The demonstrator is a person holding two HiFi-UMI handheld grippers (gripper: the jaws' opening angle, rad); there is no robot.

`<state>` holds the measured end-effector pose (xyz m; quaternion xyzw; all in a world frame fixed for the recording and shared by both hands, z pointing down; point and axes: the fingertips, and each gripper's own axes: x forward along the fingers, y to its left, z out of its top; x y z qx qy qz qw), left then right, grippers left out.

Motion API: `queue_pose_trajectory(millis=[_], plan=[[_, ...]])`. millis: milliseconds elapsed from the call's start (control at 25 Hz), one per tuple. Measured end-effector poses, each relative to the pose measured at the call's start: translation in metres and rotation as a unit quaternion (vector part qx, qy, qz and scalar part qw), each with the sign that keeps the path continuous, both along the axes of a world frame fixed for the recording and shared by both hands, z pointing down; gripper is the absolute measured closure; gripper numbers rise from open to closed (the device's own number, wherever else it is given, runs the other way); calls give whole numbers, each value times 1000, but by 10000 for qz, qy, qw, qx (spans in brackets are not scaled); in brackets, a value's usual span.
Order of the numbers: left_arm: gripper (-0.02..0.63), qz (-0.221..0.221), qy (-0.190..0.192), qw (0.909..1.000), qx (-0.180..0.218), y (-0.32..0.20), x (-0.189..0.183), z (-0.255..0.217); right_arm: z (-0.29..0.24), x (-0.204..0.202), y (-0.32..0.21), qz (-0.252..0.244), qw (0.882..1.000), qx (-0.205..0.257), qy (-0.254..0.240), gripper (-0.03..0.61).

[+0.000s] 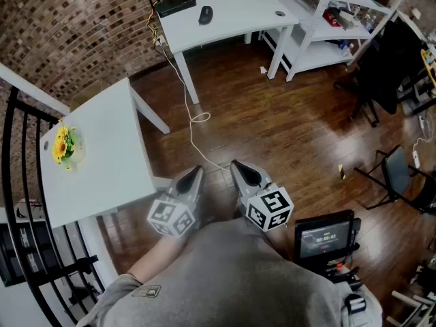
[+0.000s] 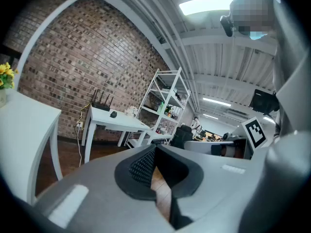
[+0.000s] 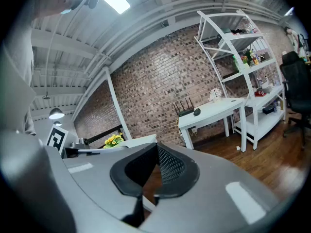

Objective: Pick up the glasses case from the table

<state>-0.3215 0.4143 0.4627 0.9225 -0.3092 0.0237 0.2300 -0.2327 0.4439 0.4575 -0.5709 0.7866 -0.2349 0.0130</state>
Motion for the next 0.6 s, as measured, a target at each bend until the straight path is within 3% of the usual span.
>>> queue_pose_trajectory(millis=[360, 600], plan=[[612, -242, 66, 9997, 56, -47, 92, -9, -2, 96, -38, -168, 9998, 56, 79, 568], [613, -266, -11, 9996, -16, -71, 124, -13, -1, 123, -63, -196, 9998, 16, -91, 568]])
